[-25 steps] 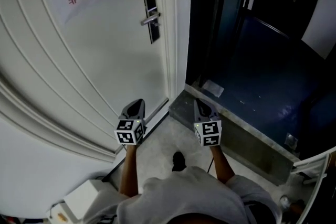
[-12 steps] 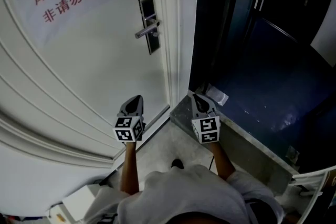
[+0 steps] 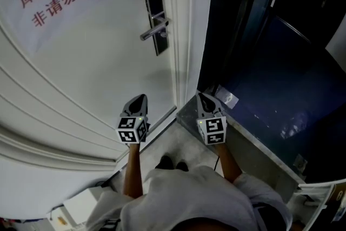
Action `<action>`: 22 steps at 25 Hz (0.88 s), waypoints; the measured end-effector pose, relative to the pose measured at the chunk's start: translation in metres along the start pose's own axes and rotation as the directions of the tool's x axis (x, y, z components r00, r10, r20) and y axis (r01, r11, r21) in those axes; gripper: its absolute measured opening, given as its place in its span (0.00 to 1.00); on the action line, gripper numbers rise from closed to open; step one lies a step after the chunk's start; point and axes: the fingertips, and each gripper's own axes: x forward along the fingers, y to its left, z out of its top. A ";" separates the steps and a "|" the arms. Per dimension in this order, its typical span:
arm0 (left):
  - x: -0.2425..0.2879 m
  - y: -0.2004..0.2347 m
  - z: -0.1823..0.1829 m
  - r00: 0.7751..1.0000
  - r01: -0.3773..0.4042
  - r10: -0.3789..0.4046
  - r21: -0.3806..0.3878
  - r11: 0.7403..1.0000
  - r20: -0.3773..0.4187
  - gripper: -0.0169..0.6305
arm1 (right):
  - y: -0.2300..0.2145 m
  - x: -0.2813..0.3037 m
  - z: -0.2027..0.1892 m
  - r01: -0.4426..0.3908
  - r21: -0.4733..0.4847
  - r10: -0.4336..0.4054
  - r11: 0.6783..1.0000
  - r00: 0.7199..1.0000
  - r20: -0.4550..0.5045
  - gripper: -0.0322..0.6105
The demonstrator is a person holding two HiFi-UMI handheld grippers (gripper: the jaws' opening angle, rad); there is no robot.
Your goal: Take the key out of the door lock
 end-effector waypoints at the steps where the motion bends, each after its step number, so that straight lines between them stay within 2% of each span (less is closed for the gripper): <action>1: 0.003 0.003 0.001 1.000 -0.001 0.001 -0.001 1.000 0.000 0.05 | 0.001 0.005 0.001 -0.003 -0.002 0.003 1.000 1.000 -0.001 0.09; 13: 0.049 0.042 0.011 1.000 0.024 -0.025 0.010 1.000 0.006 0.05 | 0.004 0.072 0.007 0.000 -0.016 0.000 1.000 1.000 -0.011 0.09; 22: 0.062 0.069 0.021 0.999 0.028 -0.028 0.015 0.999 0.020 0.05 | 0.013 0.124 0.048 -0.021 -0.089 0.026 0.996 0.998 0.055 0.09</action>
